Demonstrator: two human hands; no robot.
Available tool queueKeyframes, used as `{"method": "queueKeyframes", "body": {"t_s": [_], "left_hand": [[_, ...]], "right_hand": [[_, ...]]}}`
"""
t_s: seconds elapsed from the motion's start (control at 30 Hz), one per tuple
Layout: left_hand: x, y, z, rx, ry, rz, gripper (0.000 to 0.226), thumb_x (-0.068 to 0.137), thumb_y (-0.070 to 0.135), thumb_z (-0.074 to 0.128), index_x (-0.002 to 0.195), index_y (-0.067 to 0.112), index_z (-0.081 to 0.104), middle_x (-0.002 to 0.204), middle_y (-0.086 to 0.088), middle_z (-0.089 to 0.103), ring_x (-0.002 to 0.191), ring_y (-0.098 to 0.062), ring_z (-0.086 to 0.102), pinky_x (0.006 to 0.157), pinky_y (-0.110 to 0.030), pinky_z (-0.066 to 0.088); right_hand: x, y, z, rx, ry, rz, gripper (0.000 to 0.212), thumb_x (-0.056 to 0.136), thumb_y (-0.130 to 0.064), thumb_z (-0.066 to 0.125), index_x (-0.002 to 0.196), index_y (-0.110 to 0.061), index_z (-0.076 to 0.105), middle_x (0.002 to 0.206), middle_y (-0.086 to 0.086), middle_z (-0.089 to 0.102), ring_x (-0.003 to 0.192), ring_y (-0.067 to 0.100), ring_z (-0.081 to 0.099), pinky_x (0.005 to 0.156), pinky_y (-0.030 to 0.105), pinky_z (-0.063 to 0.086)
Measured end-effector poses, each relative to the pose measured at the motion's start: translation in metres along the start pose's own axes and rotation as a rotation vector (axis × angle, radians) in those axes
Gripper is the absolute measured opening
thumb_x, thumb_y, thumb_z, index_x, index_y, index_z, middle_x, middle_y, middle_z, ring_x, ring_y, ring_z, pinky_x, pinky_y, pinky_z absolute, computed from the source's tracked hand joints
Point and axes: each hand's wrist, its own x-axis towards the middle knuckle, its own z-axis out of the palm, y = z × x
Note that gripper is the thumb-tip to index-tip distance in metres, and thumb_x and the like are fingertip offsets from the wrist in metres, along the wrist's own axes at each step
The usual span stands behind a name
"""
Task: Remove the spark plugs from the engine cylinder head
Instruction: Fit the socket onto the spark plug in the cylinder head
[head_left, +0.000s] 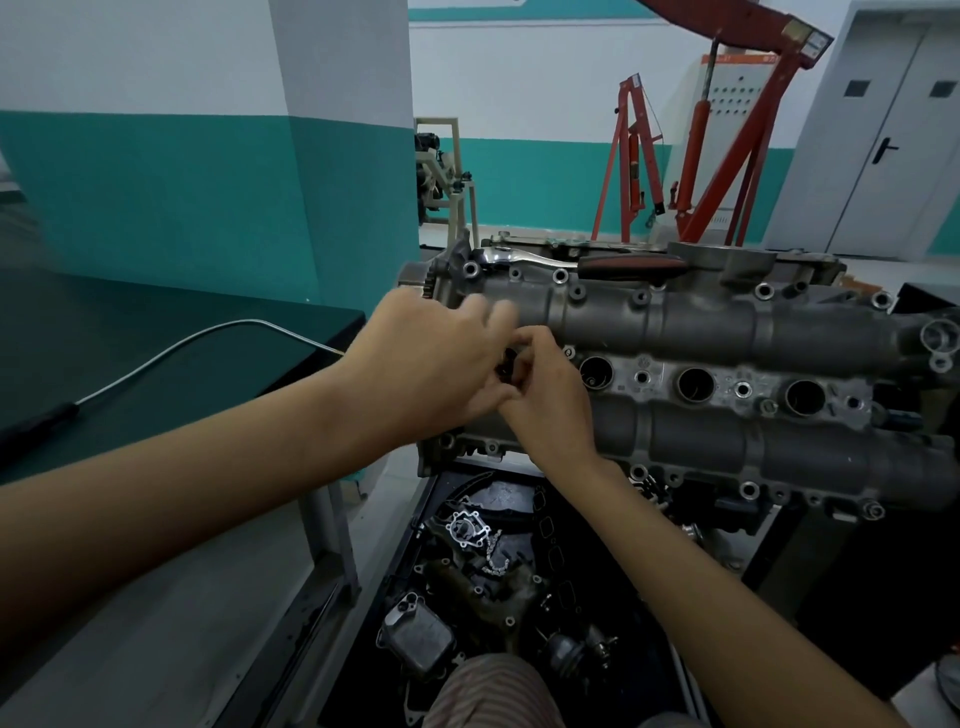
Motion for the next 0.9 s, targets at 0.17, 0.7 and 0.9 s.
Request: {"method": "queueKeyframes", "body": {"t_s": [0.17, 0.7, 0.9], "left_hand": [[0.010, -0.002, 0.002, -0.078, -0.108, 0.034, 0.023, 0.100, 0.034, 0.036, 0.085, 0.017, 0.033, 0.062, 0.006, 0.032, 0.052, -0.014, 0.043, 0.048, -0.027, 0.032], [0.002, -0.004, 0.000, 0.031, -0.005, -0.071, 0.041, 0.093, 0.055, 0.022, 0.090, 0.019, 0.043, 0.085, 0.001, 0.045, 0.081, -0.018, 0.054, 0.058, -0.030, 0.025], [0.006, 0.004, 0.004, -0.086, -0.093, -0.032, 0.009, 0.098, 0.025, 0.040, 0.097, 0.016, 0.038, 0.077, 0.002, 0.042, 0.065, -0.017, 0.050, 0.051, -0.026, 0.027]], "right_hand": [[0.000, -0.002, -0.001, -0.017, 0.045, -0.109, 0.004, 0.085, -0.012, 0.061, 0.088, -0.013, 0.059, 0.076, -0.015, 0.042, 0.064, -0.002, 0.043, 0.055, 0.010, 0.031], [-0.002, -0.003, -0.002, -0.029, -0.002, -0.121, 0.049, 0.086, -0.014, 0.059, 0.133, -0.010, 0.045, 0.084, -0.010, 0.045, 0.066, 0.000, 0.040, 0.056, 0.010, 0.034], [-0.003, -0.002, 0.000, -0.027, 0.083, -0.108, 0.007, 0.085, -0.014, 0.063, 0.085, -0.013, 0.057, 0.078, -0.009, 0.040, 0.061, -0.002, 0.038, 0.055, 0.009, 0.030]]}}
